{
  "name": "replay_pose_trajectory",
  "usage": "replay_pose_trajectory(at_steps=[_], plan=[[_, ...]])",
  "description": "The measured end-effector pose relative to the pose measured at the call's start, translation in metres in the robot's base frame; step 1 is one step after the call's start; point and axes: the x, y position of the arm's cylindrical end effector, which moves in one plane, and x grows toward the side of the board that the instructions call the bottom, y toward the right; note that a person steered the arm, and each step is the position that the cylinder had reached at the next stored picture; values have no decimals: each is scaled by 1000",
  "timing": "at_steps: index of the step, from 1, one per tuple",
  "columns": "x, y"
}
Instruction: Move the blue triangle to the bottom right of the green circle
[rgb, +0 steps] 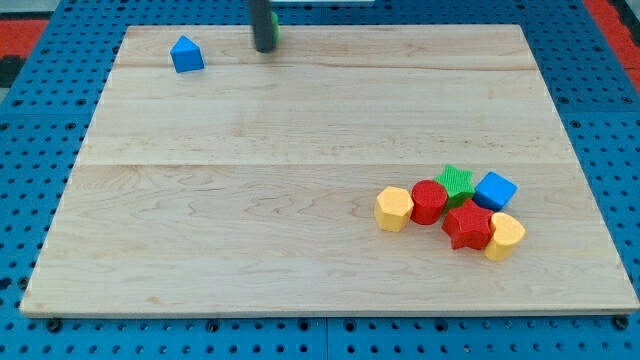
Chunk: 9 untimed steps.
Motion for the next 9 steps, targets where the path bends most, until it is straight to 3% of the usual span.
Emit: replay_pose_trajectory(at_steps=[1,2,3,4,5,6,7,8,9], plan=[[58,-7],[69,-128],[-13,-226],[-40,-179],[32,-140],[68,-106],[69,-53],[62,-143],[30,-141]])
